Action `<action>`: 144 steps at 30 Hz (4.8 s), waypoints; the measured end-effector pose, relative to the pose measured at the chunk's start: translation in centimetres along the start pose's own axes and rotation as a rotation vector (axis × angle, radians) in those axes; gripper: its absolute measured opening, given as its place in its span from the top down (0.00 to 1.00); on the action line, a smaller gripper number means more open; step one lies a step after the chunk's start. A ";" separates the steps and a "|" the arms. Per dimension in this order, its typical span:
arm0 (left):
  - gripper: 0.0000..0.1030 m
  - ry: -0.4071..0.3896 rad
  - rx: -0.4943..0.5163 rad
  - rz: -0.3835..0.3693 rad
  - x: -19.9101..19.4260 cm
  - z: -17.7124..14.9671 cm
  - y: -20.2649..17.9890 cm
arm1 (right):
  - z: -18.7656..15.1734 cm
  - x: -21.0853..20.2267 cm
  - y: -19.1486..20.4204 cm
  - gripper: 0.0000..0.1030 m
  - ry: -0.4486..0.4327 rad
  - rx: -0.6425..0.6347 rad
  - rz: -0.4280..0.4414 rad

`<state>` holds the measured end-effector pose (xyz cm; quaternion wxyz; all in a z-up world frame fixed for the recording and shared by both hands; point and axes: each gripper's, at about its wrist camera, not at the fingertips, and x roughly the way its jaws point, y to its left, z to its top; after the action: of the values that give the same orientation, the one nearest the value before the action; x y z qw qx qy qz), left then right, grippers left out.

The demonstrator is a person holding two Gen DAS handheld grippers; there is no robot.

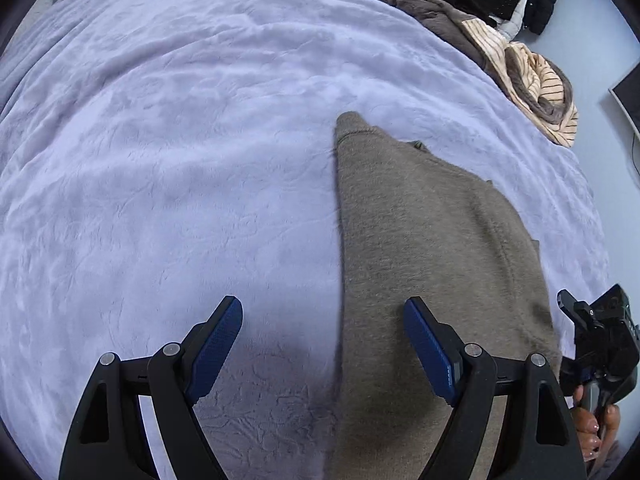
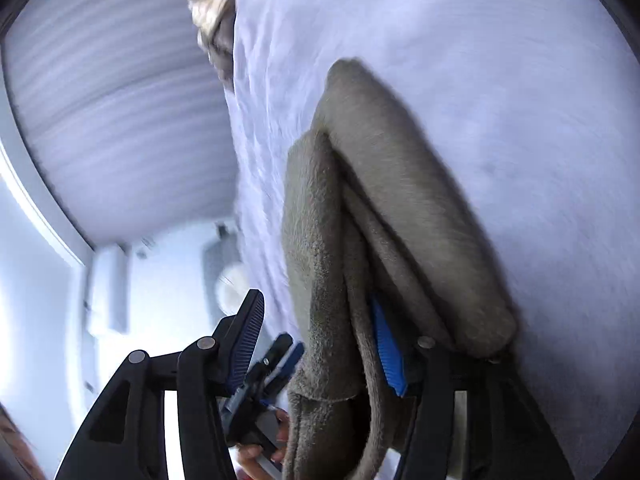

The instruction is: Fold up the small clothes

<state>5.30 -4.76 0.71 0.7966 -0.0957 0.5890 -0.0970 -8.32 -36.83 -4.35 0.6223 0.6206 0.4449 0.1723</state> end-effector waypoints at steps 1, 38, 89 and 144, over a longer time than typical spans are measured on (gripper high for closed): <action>0.19 -0.003 -0.006 0.000 0.2 -0.2 0.2 | 0.2 0.6 0.8 0.43 0.032 -0.044 -0.047; 0.36 0.195 0.235 -0.026 -0.1 -9.0 -3.2 | -6.5 -4.7 4.2 0.93 0.002 -0.415 -0.684; 0.13 0.219 0.207 0.079 -0.8 -8.7 -4.2 | -4.4 -7.8 3.8 0.95 -0.081 -0.336 -0.737; 0.00 0.133 0.065 -0.008 4.1 1.0 -6.8 | 2.3 -6.4 4.7 0.75 -0.019 -0.399 -0.648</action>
<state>7.17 -12.41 -0.96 0.7579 -0.0654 0.6368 -0.1257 -8.48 -42.35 1.83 0.7573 0.3158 0.5699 0.0443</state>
